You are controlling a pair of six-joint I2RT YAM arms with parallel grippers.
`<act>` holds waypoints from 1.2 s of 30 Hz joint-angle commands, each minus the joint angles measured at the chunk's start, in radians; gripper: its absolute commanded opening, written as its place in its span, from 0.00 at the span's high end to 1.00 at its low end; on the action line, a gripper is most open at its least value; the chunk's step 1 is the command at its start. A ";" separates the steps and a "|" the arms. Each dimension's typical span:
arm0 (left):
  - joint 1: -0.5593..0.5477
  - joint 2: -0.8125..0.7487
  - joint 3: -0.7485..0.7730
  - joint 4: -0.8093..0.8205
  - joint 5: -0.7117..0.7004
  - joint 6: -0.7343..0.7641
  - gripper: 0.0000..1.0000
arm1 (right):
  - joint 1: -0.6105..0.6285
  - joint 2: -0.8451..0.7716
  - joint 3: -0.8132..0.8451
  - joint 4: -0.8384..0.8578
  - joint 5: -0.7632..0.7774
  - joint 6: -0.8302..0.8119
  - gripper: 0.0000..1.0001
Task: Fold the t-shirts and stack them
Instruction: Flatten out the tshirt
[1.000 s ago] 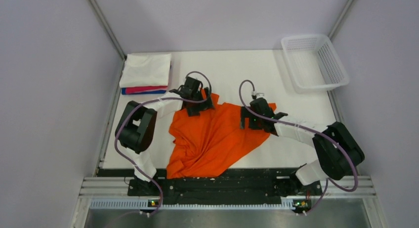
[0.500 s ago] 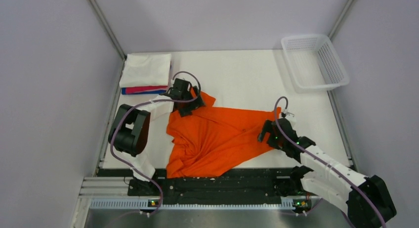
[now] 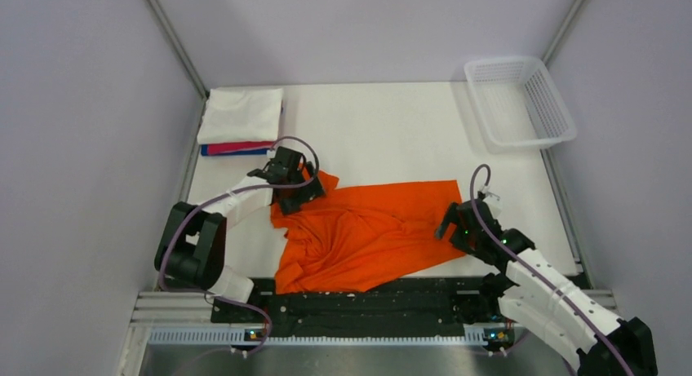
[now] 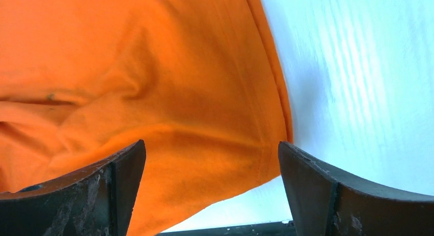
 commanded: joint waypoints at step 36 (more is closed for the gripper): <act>0.138 0.557 0.690 -0.296 -0.204 0.254 0.43 | -0.145 0.189 0.214 0.268 0.122 -0.258 0.01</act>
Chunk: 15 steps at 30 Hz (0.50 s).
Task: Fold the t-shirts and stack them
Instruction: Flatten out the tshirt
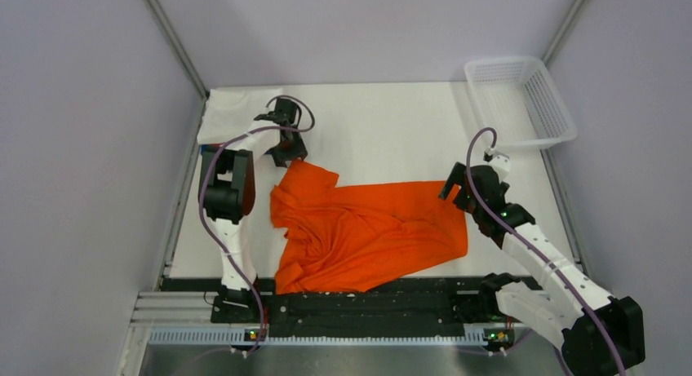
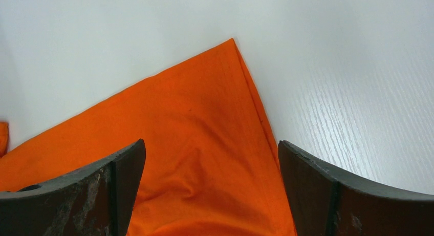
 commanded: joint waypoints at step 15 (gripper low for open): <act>-0.053 -0.001 -0.041 -0.024 0.021 0.015 1.00 | -0.027 0.065 0.019 0.034 0.041 -0.003 0.01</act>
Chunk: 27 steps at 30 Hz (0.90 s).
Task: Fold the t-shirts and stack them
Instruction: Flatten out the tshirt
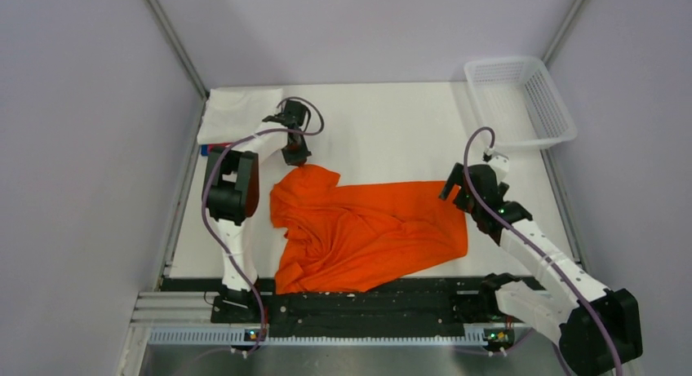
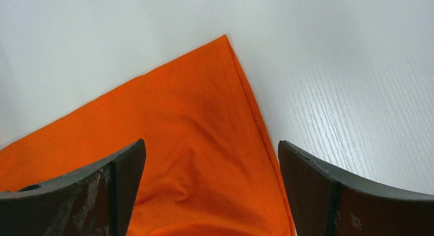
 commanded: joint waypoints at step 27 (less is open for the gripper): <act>-0.002 -0.239 -0.157 0.041 0.009 -0.013 1.00 | -0.122 0.797 0.379 0.149 -0.026 -0.116 0.48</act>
